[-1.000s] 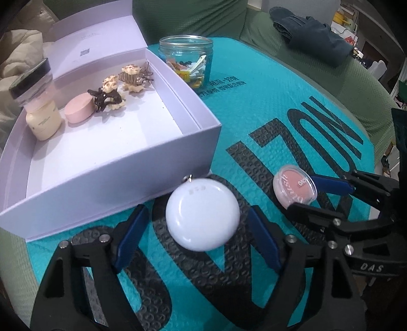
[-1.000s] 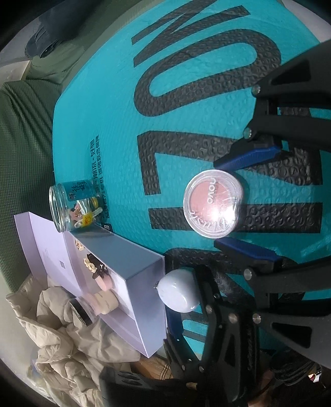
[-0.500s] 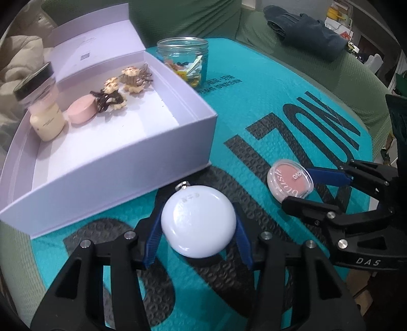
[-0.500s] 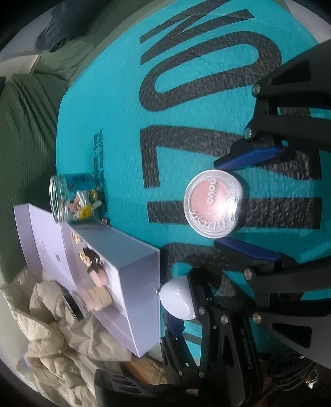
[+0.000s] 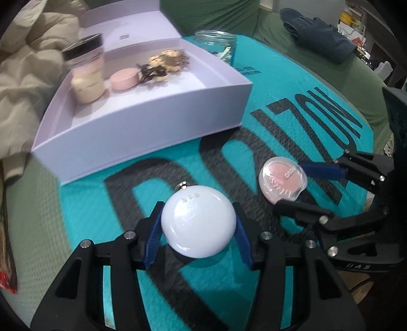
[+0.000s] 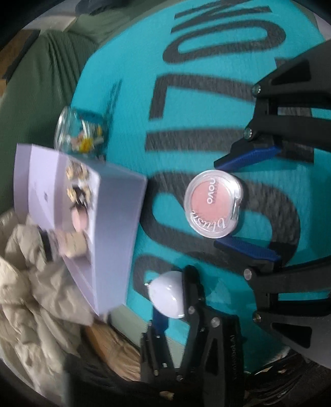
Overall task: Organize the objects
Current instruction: 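Lift white compact with left tool while right carries blush compact toward box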
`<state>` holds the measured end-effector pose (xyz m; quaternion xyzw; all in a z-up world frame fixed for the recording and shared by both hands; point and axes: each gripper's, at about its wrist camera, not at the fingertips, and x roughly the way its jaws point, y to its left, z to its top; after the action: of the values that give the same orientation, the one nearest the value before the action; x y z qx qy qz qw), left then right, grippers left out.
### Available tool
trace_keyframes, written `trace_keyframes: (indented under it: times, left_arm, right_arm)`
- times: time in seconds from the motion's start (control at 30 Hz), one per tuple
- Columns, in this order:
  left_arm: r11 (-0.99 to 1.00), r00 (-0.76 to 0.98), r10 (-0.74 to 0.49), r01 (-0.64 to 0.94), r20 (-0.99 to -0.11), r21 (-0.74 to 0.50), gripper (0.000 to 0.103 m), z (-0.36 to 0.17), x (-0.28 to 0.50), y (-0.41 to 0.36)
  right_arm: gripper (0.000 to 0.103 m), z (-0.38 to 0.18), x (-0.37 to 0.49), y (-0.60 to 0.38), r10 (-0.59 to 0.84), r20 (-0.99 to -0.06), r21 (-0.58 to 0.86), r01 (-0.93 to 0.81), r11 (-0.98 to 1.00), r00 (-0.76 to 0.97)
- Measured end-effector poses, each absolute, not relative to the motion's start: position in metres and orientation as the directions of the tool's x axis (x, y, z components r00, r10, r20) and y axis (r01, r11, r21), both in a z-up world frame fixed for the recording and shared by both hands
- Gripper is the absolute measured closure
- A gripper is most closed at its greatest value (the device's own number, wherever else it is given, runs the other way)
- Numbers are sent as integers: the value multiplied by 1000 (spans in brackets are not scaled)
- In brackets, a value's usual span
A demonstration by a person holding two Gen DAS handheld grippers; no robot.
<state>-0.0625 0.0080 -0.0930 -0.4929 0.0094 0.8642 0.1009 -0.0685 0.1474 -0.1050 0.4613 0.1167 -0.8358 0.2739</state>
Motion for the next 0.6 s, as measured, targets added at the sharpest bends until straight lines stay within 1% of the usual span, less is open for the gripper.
trace_keyframes:
  times: [0.07,0.13,0.2,0.27,0.4,0.6]
  left_arm:
    - [-981,-501,161,-172,-850,-84,53,-93,-58,3]
    - [-983,-513,166,-157,-842,-98,53,-93,-53,-2]
    - [-983,-520,167,-148,-838,-104,53,-94,-51,-3]
    - [-984,-524,160,-151,-836,-94,52,-94,-50,-1]
    - [-982,-528,162,-168,-834,-84,43,-95,-50,3]
    - [-985,-537,149,-157,-830,-75,43,-97,-49,2]
  right_arm:
    - [47,-106,-64,141,-325,-835,15,571,-821,-445]
    - [46,-106,-63,140,-324,-835,18,567,-824,-445]
    - [44,-106,-63,141,-328,-834,24,565,-825,-443]
    - [39,-106,-63,141,-318,-836,16,558,-829,-448]
    - [36,-107,-65,140,-310,-836,16,545,-839,-453]
    - [36,-108,-65,139,-317,-821,16,536,-844,-475]
